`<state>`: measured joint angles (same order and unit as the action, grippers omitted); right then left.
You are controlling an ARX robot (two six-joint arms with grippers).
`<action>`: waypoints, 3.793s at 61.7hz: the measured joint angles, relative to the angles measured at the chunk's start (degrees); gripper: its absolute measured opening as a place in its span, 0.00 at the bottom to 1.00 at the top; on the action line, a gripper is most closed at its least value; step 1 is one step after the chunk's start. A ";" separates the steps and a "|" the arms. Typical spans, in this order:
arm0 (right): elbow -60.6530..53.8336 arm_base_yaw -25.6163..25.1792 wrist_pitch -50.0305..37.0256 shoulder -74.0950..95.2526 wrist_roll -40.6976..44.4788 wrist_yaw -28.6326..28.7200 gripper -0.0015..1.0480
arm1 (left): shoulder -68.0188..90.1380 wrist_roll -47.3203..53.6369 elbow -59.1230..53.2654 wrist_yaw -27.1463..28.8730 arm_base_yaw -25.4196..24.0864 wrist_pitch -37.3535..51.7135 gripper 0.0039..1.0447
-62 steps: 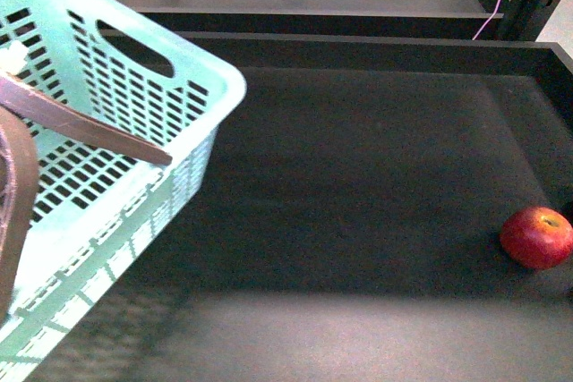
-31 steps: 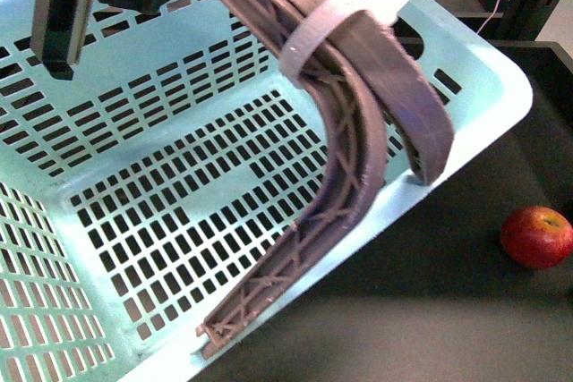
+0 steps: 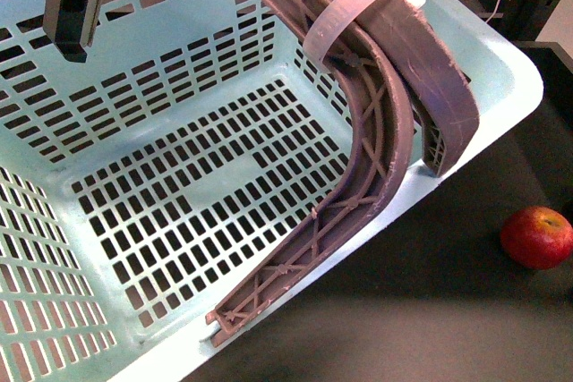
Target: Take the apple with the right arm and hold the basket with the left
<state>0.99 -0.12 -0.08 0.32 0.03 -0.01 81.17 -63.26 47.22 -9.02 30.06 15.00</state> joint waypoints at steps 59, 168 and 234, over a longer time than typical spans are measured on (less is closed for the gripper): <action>30.10 -11.56 -22.32 104.69 11.13 2.16 0.92 | 0.22 0.20 0.02 0.02 0.15 0.00 0.13; 62.86 -7.82 -13.55 138.42 2.40 -5.86 0.72 | 0.22 0.22 0.02 0.00 0.15 0.00 0.13; 42.34 8.66 -7.41 68.19 -6.47 11.96 0.71 | 0.22 0.22 0.02 0.04 0.15 0.00 0.13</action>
<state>43.33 8.54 -7.49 68.51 -6.44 11.94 81.38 -63.05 47.24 -8.97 30.22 15.00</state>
